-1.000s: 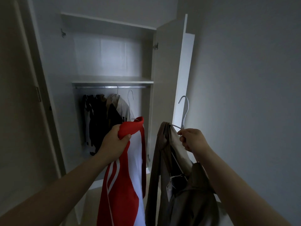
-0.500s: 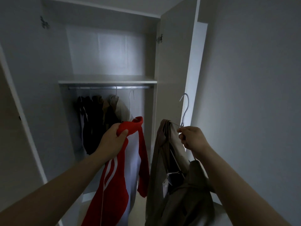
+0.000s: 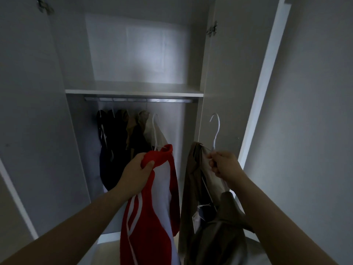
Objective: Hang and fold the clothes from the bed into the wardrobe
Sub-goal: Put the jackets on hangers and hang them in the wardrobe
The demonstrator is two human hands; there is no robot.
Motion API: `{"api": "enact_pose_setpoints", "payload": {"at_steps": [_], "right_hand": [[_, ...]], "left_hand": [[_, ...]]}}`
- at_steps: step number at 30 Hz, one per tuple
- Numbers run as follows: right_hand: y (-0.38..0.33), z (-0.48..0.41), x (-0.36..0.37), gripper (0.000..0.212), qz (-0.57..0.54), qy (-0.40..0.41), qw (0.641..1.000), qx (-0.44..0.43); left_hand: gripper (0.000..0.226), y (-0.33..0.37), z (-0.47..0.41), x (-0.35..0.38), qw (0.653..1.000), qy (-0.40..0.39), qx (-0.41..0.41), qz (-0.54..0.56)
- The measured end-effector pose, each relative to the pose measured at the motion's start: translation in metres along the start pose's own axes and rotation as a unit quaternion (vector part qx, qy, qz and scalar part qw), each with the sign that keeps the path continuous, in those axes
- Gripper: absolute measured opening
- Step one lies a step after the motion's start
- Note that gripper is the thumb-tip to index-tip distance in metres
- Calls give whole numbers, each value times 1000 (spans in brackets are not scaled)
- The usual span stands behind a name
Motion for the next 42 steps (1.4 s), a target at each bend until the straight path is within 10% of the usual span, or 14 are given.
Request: {"api": "enact_pose_setpoints", "payload": {"at_steps": [42], "right_hand": [[102, -433, 109, 34, 20, 25, 997, 70]], "left_hand": [[25, -156, -409, 164, 998, 4, -30, 47]]}}
Point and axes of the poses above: each hand's wrist, its own z-axis away from the middle knuckle, its own x-axis out of the palm, y = z × x, the point moved 3 cm from there along -z, towards the middle knuckle, and after that the axes turned 1 degree about -x, right-handed, at the moved point
